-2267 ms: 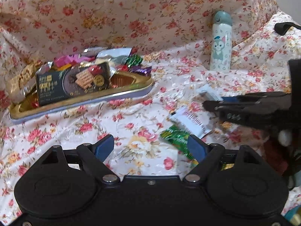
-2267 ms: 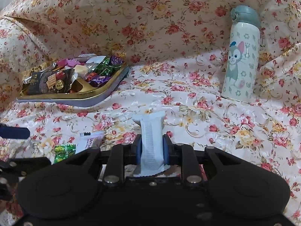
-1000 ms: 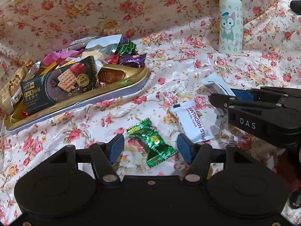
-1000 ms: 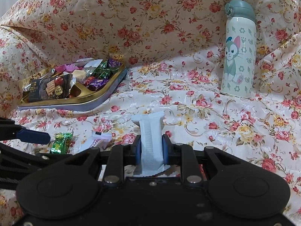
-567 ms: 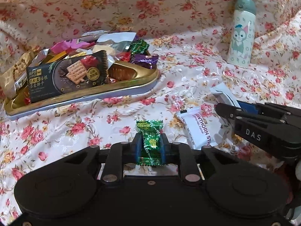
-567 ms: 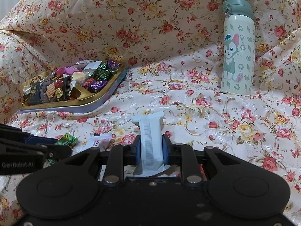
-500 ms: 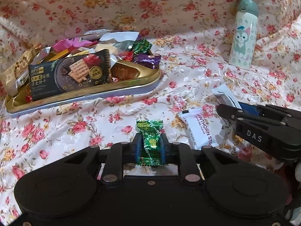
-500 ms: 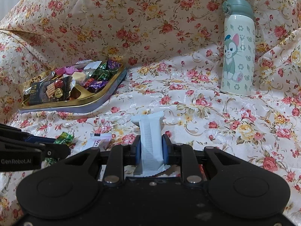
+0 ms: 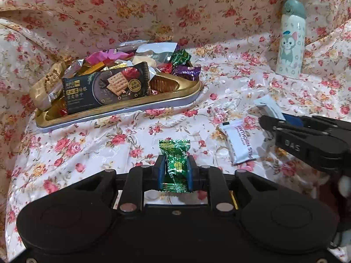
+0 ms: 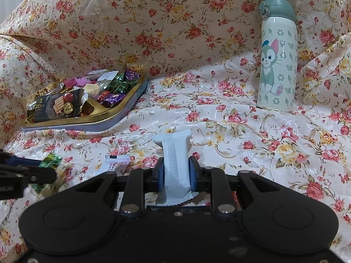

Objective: Organize snacks
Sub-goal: 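Carry both held candies over the gold tray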

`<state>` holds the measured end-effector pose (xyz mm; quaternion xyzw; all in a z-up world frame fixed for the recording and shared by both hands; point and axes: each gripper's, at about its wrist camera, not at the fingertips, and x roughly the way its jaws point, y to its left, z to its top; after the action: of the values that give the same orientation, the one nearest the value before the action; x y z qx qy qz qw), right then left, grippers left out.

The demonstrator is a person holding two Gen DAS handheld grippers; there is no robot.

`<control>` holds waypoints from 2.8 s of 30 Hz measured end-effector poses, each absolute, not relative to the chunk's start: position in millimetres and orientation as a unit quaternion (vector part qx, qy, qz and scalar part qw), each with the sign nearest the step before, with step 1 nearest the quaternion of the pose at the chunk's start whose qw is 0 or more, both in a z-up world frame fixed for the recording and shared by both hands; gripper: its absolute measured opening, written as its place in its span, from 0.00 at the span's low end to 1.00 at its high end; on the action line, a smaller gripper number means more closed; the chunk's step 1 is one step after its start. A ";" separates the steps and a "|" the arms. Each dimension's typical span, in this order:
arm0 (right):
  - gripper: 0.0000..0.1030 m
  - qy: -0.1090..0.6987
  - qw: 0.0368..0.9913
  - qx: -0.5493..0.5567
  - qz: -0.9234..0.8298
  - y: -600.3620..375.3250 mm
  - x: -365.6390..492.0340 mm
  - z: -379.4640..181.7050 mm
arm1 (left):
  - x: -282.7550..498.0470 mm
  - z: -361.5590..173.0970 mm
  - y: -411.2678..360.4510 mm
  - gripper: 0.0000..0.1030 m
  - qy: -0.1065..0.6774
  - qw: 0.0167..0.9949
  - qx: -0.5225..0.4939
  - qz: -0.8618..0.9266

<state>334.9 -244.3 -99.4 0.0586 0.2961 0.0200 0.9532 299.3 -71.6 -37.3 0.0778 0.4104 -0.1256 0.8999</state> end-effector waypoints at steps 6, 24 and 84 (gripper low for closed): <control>0.20 0.296 0.953 0.056 0.018 -243.6 335.0 -99.4 | 278.7 -18.9 -63.3 0.26 0.397 0.906 0.076 -0.123; 0.20 0.296 0.954 0.035 0.010 -238.6 334.8 -99.0 | 188.0 16.2 -3.4 0.26 0.362 0.927 0.026 -0.095; 0.22 0.453 0.885 0.078 0.066 -192.4 74.2 -68.6 | 103.9 -41.9 -31.3 0.26 0.512 0.849 0.050 -0.123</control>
<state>74.2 -192.4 -68.6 0.0783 0.4535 0.0663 0.8853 103.9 -31.3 -41.9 0.0503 0.5121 -0.1234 0.8486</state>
